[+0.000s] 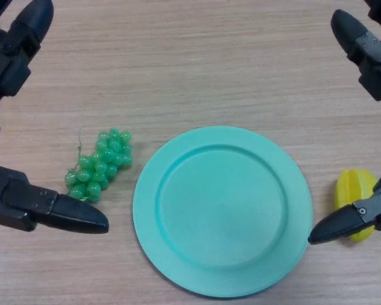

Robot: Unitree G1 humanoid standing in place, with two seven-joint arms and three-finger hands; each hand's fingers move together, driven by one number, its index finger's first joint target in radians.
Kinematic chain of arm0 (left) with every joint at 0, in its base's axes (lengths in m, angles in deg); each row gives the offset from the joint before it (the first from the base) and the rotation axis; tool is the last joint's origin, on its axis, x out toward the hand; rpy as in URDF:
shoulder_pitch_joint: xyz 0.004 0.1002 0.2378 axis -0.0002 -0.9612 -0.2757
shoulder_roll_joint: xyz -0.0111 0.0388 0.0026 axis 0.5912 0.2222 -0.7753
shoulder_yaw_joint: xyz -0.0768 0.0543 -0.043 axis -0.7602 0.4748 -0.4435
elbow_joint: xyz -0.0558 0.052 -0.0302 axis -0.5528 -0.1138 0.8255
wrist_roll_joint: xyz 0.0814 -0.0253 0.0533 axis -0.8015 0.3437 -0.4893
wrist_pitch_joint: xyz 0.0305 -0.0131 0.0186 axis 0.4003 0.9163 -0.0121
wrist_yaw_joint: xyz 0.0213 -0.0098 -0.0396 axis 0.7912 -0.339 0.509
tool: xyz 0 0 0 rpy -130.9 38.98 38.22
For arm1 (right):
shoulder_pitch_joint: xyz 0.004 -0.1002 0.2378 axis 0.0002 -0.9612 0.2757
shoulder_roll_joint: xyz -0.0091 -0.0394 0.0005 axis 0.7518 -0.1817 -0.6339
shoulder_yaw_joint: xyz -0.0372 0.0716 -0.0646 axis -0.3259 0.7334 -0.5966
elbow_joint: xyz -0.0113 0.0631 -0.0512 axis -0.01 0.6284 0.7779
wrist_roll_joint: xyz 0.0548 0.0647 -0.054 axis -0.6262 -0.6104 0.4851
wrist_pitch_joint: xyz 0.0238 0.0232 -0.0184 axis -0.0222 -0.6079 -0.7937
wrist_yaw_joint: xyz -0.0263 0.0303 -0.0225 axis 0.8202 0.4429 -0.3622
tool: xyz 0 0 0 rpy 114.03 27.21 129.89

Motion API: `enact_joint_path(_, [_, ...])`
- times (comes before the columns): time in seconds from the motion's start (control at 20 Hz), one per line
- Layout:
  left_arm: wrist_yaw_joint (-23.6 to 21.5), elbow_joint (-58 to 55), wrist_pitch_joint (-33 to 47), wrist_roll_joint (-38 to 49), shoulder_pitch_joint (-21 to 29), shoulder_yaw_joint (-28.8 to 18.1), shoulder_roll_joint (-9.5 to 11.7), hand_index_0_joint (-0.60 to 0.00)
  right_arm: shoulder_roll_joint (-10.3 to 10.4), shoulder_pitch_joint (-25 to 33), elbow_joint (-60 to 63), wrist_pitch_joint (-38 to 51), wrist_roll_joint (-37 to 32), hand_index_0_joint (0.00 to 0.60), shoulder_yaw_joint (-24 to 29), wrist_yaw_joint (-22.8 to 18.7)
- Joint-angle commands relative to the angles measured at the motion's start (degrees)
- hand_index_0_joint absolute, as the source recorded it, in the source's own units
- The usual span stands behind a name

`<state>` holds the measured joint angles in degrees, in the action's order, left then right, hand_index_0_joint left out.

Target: Pick up the green grapes and place it on the plate

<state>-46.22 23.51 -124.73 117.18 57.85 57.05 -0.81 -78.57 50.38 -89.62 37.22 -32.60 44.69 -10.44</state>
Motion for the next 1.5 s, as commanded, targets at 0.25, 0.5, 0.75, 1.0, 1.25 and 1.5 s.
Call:
enact_joint_path(0.25, [2.1, -1.6, 5.3, -3.8, 3.0, -4.2, -2.6, 0.000, -1.6, 1.1, -2.6, 8.9, -0.6, 0.000, 5.5, -1.4])
enact_joint_path(0.5, [9.2, 10.5, 14.9, -21.6, 4.3, -0.7, -6.6, 0.000, -0.8, 0.5, -2.6, 9.4, 0.1, 0.000, 5.1, -1.3])
enact_joint_path(0.75, [15.3, 31.7, 30.4, -42.4, 4.9, 3.0, -7.9, 0.000, 2.0, -0.1, -2.6, 9.3, 0.3, 0.000, 6.2, 0.5])
enact_joint_path(1.0, [13.7, 48.5, 39.3, -50.6, 7.9, 5.0, -6.2, 0.000, 4.1, 1.0, -2.6, 6.5, 0.1, 0.000, 7.6, 1.9])
enact_joint_path(1.25, [13.2, 57.8, 41.7, -59.0, 10.7, 9.8, -5.7, 0.000, 5.8, 1.2, -2.6, 5.9, 1.5, 0.000, 8.2, 3.2])
enact_joint_path(1.5, [9.6, 67.1, 47.1, -70.8, 13.9, 13.6, -5.1, 0.000, 6.7, 0.8, -2.6, 6.0, 1.5, 0.000, 9.5, 4.0])
